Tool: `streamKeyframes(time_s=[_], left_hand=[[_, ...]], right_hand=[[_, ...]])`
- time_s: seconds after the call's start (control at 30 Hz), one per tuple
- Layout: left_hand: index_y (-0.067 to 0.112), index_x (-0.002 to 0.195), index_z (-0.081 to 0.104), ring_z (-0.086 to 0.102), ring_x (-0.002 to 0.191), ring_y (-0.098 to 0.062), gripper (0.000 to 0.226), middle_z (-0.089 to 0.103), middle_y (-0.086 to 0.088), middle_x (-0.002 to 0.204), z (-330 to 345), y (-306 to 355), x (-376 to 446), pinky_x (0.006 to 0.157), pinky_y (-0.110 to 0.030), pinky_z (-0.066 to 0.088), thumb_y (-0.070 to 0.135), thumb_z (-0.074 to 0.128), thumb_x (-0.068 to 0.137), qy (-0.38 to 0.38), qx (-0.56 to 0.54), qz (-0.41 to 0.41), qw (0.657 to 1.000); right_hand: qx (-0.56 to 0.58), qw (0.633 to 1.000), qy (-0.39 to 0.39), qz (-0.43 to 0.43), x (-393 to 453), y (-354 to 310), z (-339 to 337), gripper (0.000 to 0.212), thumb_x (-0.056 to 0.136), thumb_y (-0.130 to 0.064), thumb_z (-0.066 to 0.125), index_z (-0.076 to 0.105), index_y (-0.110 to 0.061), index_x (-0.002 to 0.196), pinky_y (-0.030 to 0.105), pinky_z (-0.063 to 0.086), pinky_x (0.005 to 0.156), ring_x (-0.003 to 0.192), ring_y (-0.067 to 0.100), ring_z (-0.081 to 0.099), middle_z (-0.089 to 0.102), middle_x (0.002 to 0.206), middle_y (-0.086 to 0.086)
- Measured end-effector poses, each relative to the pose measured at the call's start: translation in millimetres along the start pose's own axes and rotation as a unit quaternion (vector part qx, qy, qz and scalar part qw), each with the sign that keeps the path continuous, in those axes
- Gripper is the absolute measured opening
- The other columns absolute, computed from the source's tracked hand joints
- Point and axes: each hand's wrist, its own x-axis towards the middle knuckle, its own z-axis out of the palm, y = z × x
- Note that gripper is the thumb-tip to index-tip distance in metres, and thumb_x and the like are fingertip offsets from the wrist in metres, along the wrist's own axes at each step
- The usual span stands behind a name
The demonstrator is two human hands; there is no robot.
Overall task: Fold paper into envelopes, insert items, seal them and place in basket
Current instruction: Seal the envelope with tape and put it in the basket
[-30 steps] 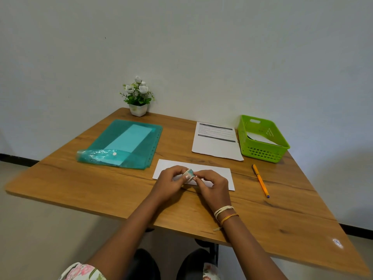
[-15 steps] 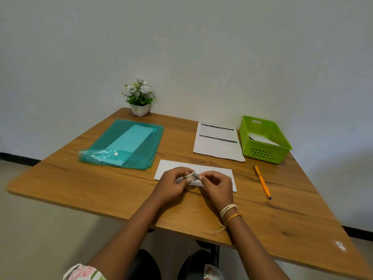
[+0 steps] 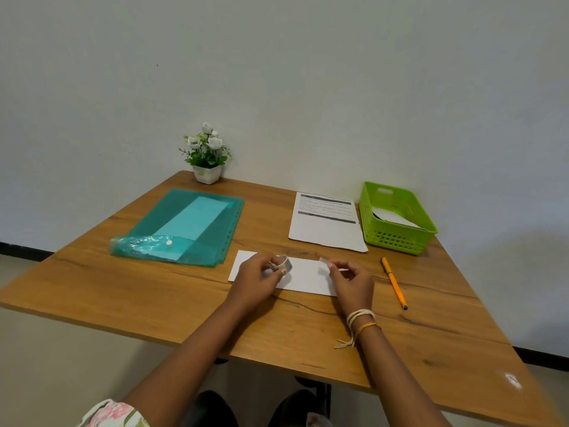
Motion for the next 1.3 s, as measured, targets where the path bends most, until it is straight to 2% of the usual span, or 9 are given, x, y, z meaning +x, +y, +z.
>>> streamKeyframes(time_s=[0.27,0.47,0.57,0.63,0.73,0.83,0.97,1.1,1.3], left_hand=[[0.024,0.111,0.060,0.057,0.100,-0.010,0.030,0.062,0.005,0.110,3,0,63,0.077,-0.023,0.047,0.017,0.070,0.084,0.073,0.151,0.005,0.986],[0.019,0.130,0.051,0.055,0.111,-0.017,0.049,0.058,-0.002,0.126,3,-5,79,0.085,-0.028,0.047,0.020,0.070,0.085,0.011,0.233,-0.033,0.972],[0.020,0.124,0.057,0.055,0.106,-0.016,0.043,0.055,-0.001,0.122,19,9,66,0.083,-0.025,0.046,0.023,0.072,0.084,0.090,0.254,0.034,0.963],[0.020,0.107,0.066,0.057,0.090,-0.008,0.022,0.061,0.004,0.108,33,26,53,0.073,-0.019,0.047,0.026,0.069,0.086,0.094,0.203,0.051,0.973],[0.013,0.096,0.074,0.068,0.071,-0.014,0.021,0.072,-0.001,0.088,52,42,42,0.067,-0.029,0.059,0.032,0.069,0.087,-0.020,0.000,-0.087,0.996],[0.006,0.099,0.073,0.072,0.068,-0.025,0.032,0.075,-0.008,0.086,55,54,39,0.065,-0.035,0.061,0.035,0.071,0.085,-0.079,-0.187,-0.237,0.950],[0.005,0.103,0.071,0.073,0.072,-0.025,0.030,0.075,-0.011,0.090,56,55,40,0.062,-0.031,0.061,0.027,0.074,0.084,-0.095,-0.240,-0.290,0.922],[0.002,0.106,0.069,0.072,0.068,-0.021,0.025,0.075,-0.013,0.091,55,48,42,0.058,-0.027,0.059,0.018,0.071,0.086,-0.089,-0.279,-0.297,0.909],[0.003,0.103,0.069,0.072,0.069,-0.021,0.019,0.075,-0.010,0.089,62,41,40,0.065,-0.031,0.060,0.015,0.069,0.088,-0.079,-0.243,-0.277,0.926]], right_hand=[[-0.040,0.999,-0.021,-0.024,-1,9,2,0.009,0.084,-0.013,0.068,0.073,-0.019,0.087,0.012,0.046,0.065,0.081,0.006,0.061,0.069,0.087,-0.006],[-0.017,1.000,-0.012,-0.007,1,11,1,0.010,0.083,-0.012,0.068,0.074,-0.020,0.087,0.014,0.047,0.063,0.079,0.008,0.062,0.070,0.084,-0.006],[0.010,1.000,-0.001,-0.011,1,12,2,0.011,0.084,-0.015,0.070,0.073,-0.025,0.086,0.023,0.052,0.064,0.076,0.013,0.064,0.071,0.083,-0.008],[0.026,0.999,0.018,-0.026,0,11,2,0.012,0.084,-0.016,0.070,0.073,-0.027,0.089,0.025,0.054,0.063,0.072,0.014,0.064,0.071,0.084,-0.010],[0.013,0.997,0.049,-0.061,-3,11,2,0.015,0.085,-0.016,0.070,0.072,-0.028,0.094,0.027,0.055,0.057,0.066,0.014,0.064,0.070,0.083,-0.013],[-0.015,0.993,0.061,-0.095,-5,11,1,0.015,0.084,-0.017,0.070,0.074,-0.023,0.097,0.024,0.054,0.059,0.070,0.008,0.065,0.072,0.089,-0.010],[-0.017,0.993,0.049,-0.108,-5,9,1,0.016,0.083,-0.013,0.072,0.075,-0.021,0.097,0.013,0.052,0.066,0.080,0.001,0.066,0.073,0.092,-0.010],[-0.009,0.995,0.039,-0.093,-4,11,2,0.021,0.082,-0.007,0.070,0.075,-0.023,0.094,0.014,0.054,0.070,0.081,0.000,0.066,0.073,0.092,-0.009],[0.021,0.998,0.041,-0.037,-2,8,-1,0.033,0.085,-0.004,0.063,0.069,-0.028,0.106,0.010,0.050,0.065,0.084,0.003,0.063,0.068,0.097,-0.013]])
